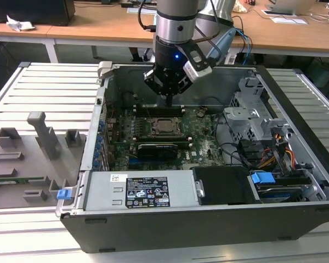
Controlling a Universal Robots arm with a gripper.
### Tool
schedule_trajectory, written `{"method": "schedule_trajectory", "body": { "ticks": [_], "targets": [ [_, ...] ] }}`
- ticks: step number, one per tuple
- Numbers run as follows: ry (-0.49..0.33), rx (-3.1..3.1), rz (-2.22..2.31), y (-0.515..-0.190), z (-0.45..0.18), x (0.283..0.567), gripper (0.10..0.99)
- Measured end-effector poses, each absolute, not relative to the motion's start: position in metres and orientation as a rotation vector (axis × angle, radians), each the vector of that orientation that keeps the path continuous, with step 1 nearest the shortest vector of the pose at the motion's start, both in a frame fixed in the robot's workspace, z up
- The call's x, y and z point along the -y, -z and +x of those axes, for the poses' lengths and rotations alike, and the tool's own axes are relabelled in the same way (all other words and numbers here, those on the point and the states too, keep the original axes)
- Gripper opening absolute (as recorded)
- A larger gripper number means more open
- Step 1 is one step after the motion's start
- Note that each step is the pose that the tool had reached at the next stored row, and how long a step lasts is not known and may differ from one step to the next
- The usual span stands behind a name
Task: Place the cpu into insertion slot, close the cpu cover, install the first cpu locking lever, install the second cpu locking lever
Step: 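Install the first cpu locking lever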
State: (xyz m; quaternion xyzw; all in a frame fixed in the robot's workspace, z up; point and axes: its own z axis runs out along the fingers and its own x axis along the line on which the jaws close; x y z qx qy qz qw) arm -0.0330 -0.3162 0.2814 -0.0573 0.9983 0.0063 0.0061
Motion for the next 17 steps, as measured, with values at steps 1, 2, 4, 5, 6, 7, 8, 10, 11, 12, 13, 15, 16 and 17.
{"method": "schedule_trajectory", "body": {
  "ticks": [1,2,4,5,6,7,8,10,11,12,13,15,16,17],
  "targets": [
    [-0.02,-3.123,-0.202,-0.281,-0.033,0.316,0.106],
    [-0.021,-3.122,-0.222,-0.281,-0.033,0.316,0.106],
    [-0.024,-3.118,-0.267,-0.281,-0.033,0.316,0.106],
    [-0.031,-3.116,-0.289,-0.281,-0.033,0.316,0.106],
    [-0.039,-3.114,-0.301,-0.281,-0.033,0.316,0.106],
    [-0.052,-3.112,-0.316,-0.281,-0.033,0.316,0.106],
    [-0.062,-3.111,-0.318,-0.281,-0.033,0.316,0.106],
    [-0.072,-3.11,-0.318,-0.281,-0.034,0.316,0.106],
    [-0.073,-3.11,-0.318,-0.281,-0.036,0.316,0.106],
    [-0.073,-3.11,-0.318,-0.281,-0.039,0.316,0.106],
    [-0.073,-3.11,-0.318,-0.281,-0.041,0.316,0.106],
    [-0.073,-3.11,-0.318,-0.281,-0.046,0.316,0.106],
    [-0.072,-3.11,-0.318,-0.281,-0.048,0.316,0.106],
    [-0.072,-3.11,-0.318,-0.281,-0.051,0.316,0.106]
  ]
}}
